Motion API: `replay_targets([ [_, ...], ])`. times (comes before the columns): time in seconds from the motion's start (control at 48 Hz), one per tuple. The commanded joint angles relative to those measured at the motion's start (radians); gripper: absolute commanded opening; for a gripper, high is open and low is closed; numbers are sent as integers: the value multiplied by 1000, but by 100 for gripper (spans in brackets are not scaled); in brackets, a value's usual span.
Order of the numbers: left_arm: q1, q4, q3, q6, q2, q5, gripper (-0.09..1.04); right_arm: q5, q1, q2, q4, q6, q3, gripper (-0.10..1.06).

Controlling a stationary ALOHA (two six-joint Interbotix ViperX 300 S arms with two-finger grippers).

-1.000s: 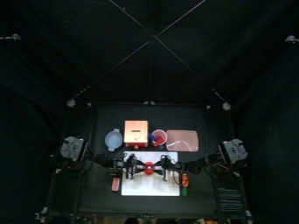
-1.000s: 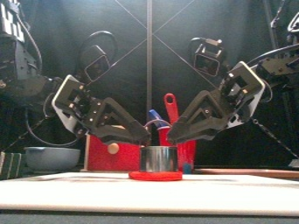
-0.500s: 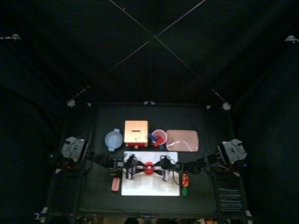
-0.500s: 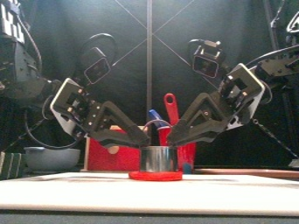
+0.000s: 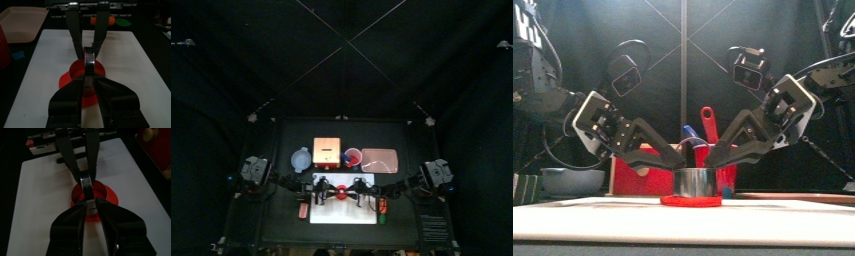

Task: Get the cutter from the drawer then cut the dough then place the extra dough in the bowl
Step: Cut the dough

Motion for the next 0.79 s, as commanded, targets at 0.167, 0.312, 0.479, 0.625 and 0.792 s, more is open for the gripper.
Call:
replay_targets([
  [0.167, -3, -8, -6, -5, -6, 0, 53, 43, 2, -5, -2, 5, -20, 56],
  [0.312, -3, -6, -14, -5, 9, 0, 53, 71, 3, 0, 0, 6, -20, 56],
  [0.479, -3, -11, -11, -8, 15, 2, 53, 101, 3, 2, -2, 9, -20, 56],
  [0.625, -12, -15, -9, -11, 26, 15, 53, 114, 6, 17, 0, 15, -21, 56],
  [0.792, -15, -35, -12, -11, 37, 55, 53, 138, 6, 18, -3, 11, -37, 56],
])
